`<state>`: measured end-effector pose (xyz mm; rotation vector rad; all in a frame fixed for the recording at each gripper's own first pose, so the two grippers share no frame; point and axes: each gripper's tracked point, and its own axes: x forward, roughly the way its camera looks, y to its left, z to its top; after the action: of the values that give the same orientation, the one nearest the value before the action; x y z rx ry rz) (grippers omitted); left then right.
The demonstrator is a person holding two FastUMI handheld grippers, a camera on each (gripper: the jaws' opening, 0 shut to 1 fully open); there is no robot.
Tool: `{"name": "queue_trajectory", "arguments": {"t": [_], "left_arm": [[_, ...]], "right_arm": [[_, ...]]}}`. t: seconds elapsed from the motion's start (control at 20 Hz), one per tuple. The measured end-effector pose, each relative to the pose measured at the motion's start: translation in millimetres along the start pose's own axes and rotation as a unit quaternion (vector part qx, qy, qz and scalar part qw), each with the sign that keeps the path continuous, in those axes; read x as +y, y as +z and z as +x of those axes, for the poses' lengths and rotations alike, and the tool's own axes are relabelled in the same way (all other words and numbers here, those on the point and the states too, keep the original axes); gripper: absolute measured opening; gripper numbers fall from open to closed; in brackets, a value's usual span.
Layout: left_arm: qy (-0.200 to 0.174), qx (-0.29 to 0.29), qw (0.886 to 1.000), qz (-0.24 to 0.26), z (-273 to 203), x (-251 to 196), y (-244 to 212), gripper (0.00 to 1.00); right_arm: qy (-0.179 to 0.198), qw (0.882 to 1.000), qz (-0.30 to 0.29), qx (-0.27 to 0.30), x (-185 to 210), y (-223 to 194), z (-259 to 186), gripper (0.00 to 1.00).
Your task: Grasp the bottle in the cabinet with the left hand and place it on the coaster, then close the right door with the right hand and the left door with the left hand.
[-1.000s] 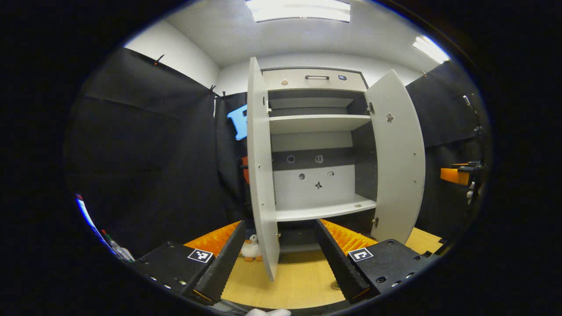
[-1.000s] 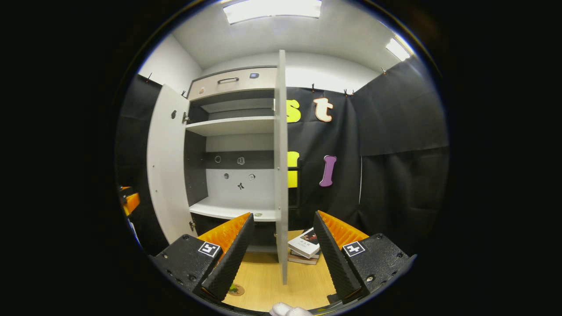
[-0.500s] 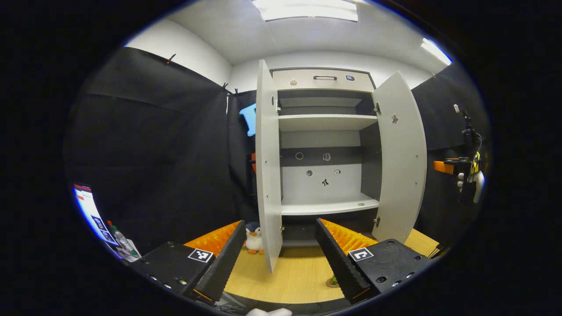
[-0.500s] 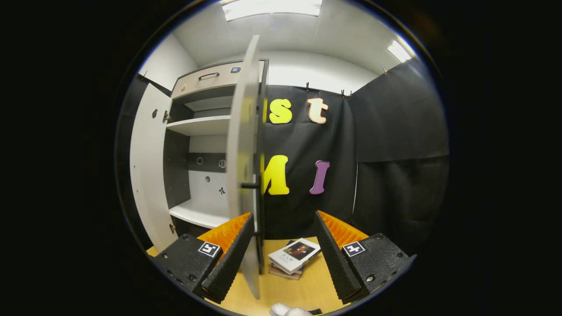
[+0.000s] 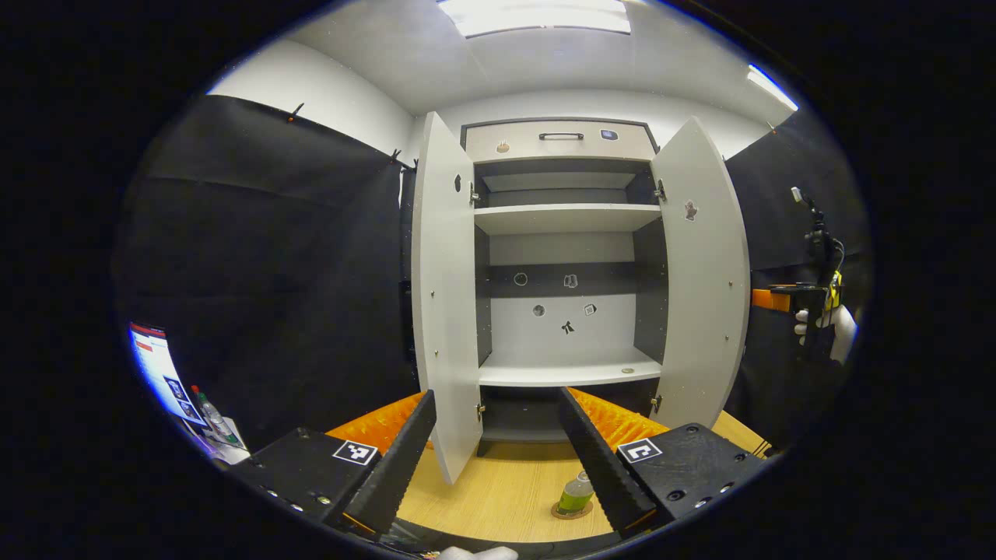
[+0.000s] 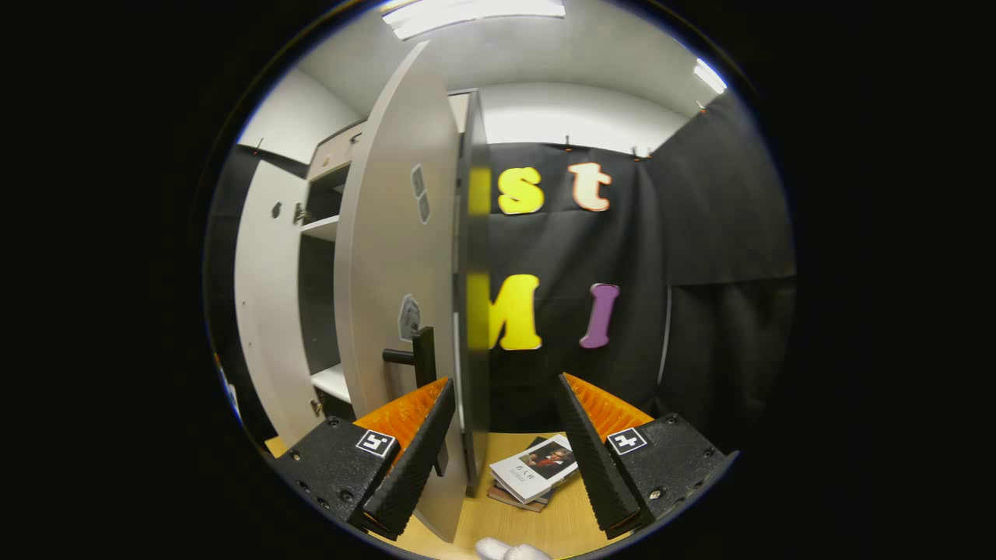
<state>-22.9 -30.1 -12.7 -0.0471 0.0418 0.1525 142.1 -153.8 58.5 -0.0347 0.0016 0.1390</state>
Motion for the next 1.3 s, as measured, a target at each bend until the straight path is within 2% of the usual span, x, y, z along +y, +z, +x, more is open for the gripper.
{"name": "queue_trajectory", "arguments": {"t": [0.2, 0.25, 0.4, 0.8, 1.0, 1.15, 1.3], "left_arm": [[0.023, 0.002, 1.000, 0.002, -1, -10, 4, 0.96], [0.028, 0.003, 1.000, 0.001, -2, -13, 3, 0.96], [0.041, 0.006, 0.999, -0.002, -5, -21, 5, 0.96], [0.083, 0.004, 0.997, 0.005, -20, -34, 11, 0.96], [0.098, 0.004, 0.995, 0.014, -31, -36, 18, 0.96], [0.105, -0.001, 0.994, 0.018, -34, -33, 22, 0.96], [0.099, -0.004, 0.995, 0.019, -32, -23, 22, 0.95]], "right_arm": [[0.067, 0.998, 0.004, 0.014, 13, 0, 4, 0.84], [0.080, 0.997, 0.002, 0.018, 20, -1, 6, 0.78], [0.118, 0.993, 0.003, 0.017, 46, -1, 10, 0.78], [0.195, 0.981, 0.020, 0.010, 113, -4, 31, 0.78], [0.242, 0.969, 0.034, 0.042, 151, -22, 41, 0.79], [0.253, 0.966, 0.036, 0.044, 160, -28, 36, 0.80], [0.240, 0.970, 0.030, 0.039, 151, -28, 29, 0.80]]}}
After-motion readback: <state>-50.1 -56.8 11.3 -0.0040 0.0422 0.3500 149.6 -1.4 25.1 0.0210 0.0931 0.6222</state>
